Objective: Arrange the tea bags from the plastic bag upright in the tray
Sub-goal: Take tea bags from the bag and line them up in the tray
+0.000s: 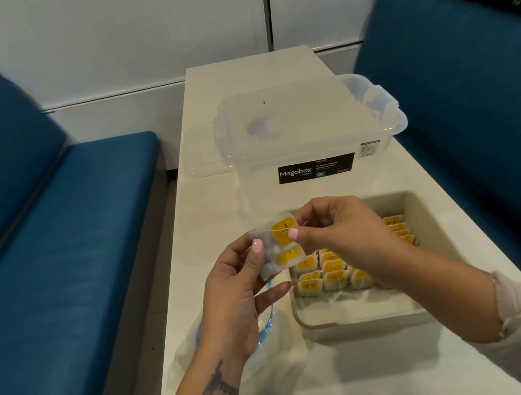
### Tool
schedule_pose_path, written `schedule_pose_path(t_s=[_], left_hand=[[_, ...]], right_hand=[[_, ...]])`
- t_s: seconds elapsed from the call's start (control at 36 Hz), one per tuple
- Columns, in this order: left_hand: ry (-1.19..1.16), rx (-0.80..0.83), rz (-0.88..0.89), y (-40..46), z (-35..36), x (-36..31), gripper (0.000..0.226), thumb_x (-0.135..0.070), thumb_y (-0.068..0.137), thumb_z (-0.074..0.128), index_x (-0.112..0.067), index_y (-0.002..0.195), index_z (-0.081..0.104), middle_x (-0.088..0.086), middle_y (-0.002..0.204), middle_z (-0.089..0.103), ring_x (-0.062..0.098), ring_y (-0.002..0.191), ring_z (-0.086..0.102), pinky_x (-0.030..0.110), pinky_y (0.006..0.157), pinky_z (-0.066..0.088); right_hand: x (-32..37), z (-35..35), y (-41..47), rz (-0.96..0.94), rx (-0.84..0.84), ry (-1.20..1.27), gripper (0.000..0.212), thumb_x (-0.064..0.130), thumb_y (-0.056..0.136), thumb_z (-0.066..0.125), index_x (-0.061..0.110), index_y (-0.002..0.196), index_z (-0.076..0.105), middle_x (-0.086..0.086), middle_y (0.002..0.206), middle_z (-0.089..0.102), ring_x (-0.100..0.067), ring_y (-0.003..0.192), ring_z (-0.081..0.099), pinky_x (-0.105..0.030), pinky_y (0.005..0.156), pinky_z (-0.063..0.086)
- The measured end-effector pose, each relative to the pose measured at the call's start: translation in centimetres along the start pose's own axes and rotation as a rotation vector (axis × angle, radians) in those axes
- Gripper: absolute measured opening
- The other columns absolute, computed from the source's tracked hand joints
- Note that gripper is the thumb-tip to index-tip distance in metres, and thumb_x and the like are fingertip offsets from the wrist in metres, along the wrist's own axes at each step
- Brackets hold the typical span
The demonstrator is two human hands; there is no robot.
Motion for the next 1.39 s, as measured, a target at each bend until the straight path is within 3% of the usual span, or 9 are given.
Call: schedule_pose_path(t_s=[0.14, 0.36, 0.47, 0.56, 0.64, 0.75, 0.92, 1.17, 1.39], left_hand=[[0.029, -0.05, 0.052, 0.0, 0.6, 0.2, 0.028, -0.025, 0.07, 0.066, -0.016, 0.097, 0.067, 0.002, 0.086, 0.074, 0.013, 0.071, 0.07, 0.026, 0.052, 0.055], [0.073, -0.111, 0.133, 0.0, 1.1, 0.1, 0.02, -0.022, 0.068, 0.07, -0.017, 0.087, 0.069, 0.001, 0.081, 0.072, 0.013, 0.068, 0.069, 0.025, 0.051, 0.054], [0.151, -0.095, 0.159, -0.1, 1.3, 0.3, 0.009, -0.014, 0.077, 0.07, -0.014, 0.086, 0.069, 0.004, 0.084, 0.072, 0.016, 0.071, 0.069, 0.028, 0.053, 0.055], [0.187, -0.089, 0.176, -0.1, 1.5, 0.3, 0.007, -0.012, 0.078, 0.071, -0.015, 0.084, 0.069, 0.005, 0.085, 0.07, 0.018, 0.072, 0.068, 0.03, 0.055, 0.056], [0.23, -0.085, 0.204, -0.1, 1.8, 0.3, 0.009, -0.015, 0.075, 0.074, -0.018, 0.082, 0.069, 0.004, 0.086, 0.07, 0.021, 0.074, 0.069, 0.029, 0.054, 0.054], [0.307, -0.091, 0.243, -0.2, 2.1, 0.2, 0.016, -0.024, 0.071, 0.075, -0.016, 0.084, 0.069, 0.0, 0.081, 0.07, 0.017, 0.072, 0.069, 0.026, 0.052, 0.053], [0.395, -0.129, 0.283, -0.2, 2.1, 0.4, 0.012, -0.02, 0.075, 0.076, -0.017, 0.081, 0.067, -0.004, 0.075, 0.067, 0.011, 0.064, 0.066, 0.023, 0.049, 0.051], [0.347, -0.151, 0.263, 0.0, 2.1, 0.8, 0.02, -0.009, 0.082, 0.07, -0.023, 0.093, 0.059, 0.003, 0.088, 0.07, 0.018, 0.07, 0.069, 0.024, 0.05, 0.052], [0.237, -0.048, 0.269, -0.4, 2.5, 0.1, 0.024, -0.011, 0.086, 0.064, -0.023, 0.106, 0.066, -0.004, 0.085, 0.069, 0.012, 0.073, 0.07, 0.022, 0.054, 0.053]], right_hand=[[-0.2, -0.2, -0.1, 0.023, 0.007, 0.022, 0.011, 0.026, 0.083, 0.071, 0.015, 0.085, 0.07, -0.003, 0.079, 0.071, -0.01, 0.068, 0.064, -0.025, 0.071, 0.057], [-0.4, -1.0, 0.0, 0.039, -0.003, -0.014, 0.004, 0.022, 0.083, 0.071, 0.019, 0.085, 0.07, 0.003, 0.077, 0.067, -0.005, 0.066, 0.061, -0.015, 0.06, 0.05], [-0.6, -1.1, 0.1, 0.008, 0.011, -0.056, 0.016, 0.027, 0.079, 0.074, 0.034, 0.094, 0.071, 0.006, 0.094, 0.068, -0.014, 0.088, 0.065, -0.036, 0.084, 0.056], [-0.1, -1.2, 0.2, -0.064, 0.001, -0.114, 0.023, 0.031, 0.073, 0.079, 0.038, 0.093, 0.071, 0.01, 0.097, 0.067, -0.015, 0.09, 0.064, -0.042, 0.086, 0.054], [0.1, -1.1, 0.2, -0.084, 0.029, -0.15, 0.022, 0.034, 0.066, 0.084, 0.035, 0.085, 0.072, 0.01, 0.09, 0.071, -0.011, 0.087, 0.067, -0.04, 0.081, 0.057], [0.1, -1.1, 0.3, -0.1, 0.027, -0.169, 0.004, 0.025, 0.078, 0.076, 0.028, 0.079, 0.074, 0.007, 0.079, 0.073, -0.01, 0.079, 0.068, -0.038, 0.079, 0.057], [0.2, -1.0, -0.1, -0.16, -0.076, -0.283, 0.009, 0.03, 0.079, 0.073, 0.036, 0.072, 0.071, 0.018, 0.076, 0.067, 0.001, 0.079, 0.06, -0.032, 0.077, 0.053], [0.7, -0.4, -0.5, -0.315, -0.009, -0.51, 0.006, 0.035, 0.08, 0.072, 0.038, 0.085, 0.074, 0.022, 0.1, 0.061, 0.0, 0.103, 0.051, -0.032, 0.09, 0.044], [-0.3, -1.3, -1.1, -0.195, -0.039, -0.062, 0.02, 0.016, 0.088, 0.065, 0.029, 0.101, 0.072, 0.011, 0.105, 0.069, -0.003, 0.101, 0.062, -0.028, 0.09, 0.052]])
Point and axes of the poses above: each hand's wrist, its own y-axis towards the middle knuckle, its own z-axis out of the palm, x = y × z, the point moved 3 cm from there along y, towards the middle knuckle
